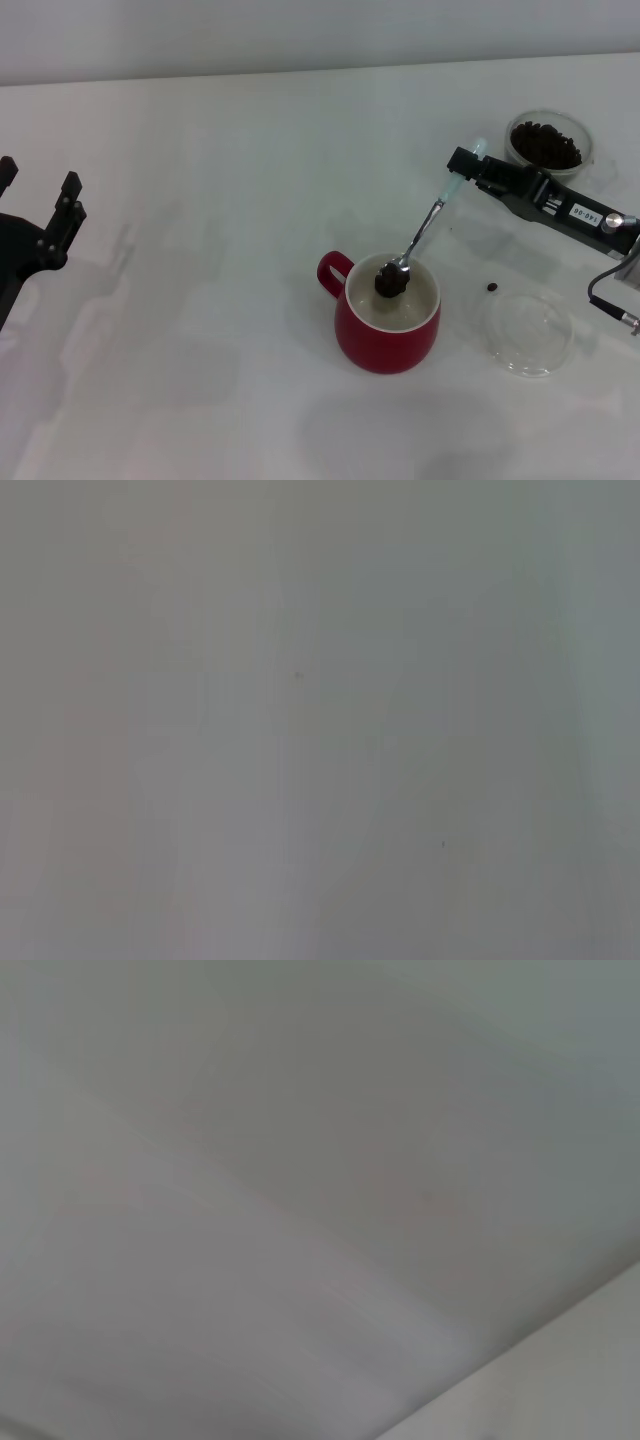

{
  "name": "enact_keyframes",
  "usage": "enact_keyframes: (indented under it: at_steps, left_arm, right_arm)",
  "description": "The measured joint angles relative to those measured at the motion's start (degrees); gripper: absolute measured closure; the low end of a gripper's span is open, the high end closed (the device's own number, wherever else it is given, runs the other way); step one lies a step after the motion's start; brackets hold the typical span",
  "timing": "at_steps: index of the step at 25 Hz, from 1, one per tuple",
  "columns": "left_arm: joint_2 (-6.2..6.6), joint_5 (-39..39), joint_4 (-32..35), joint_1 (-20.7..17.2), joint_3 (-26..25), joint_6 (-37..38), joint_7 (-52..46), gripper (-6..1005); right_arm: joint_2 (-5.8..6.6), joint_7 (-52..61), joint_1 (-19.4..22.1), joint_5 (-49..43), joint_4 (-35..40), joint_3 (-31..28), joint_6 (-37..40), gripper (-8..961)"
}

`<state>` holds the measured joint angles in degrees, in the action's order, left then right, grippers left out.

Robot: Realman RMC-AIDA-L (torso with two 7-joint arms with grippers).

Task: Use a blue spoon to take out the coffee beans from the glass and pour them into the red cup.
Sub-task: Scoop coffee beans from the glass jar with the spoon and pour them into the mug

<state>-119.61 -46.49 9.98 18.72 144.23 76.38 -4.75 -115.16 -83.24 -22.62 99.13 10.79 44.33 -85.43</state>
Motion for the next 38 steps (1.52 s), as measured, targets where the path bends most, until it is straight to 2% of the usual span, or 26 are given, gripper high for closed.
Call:
enact_keyframes:
  at_steps: [18,38]
  left_arm:
    - [-0.01,0.0,0.28,0.12,0.0,-0.09,0.0,317]
    - [-0.01,0.0,0.39,0.18,0.0,-0.09,0.0,317]
  right_arm:
    - [0.02,-8.83,-0.49,0.01,4.55,3.86,0.23,808]
    - [0.19,-18.09,0.5,0.36,6.14,3.47,-5.19,803]
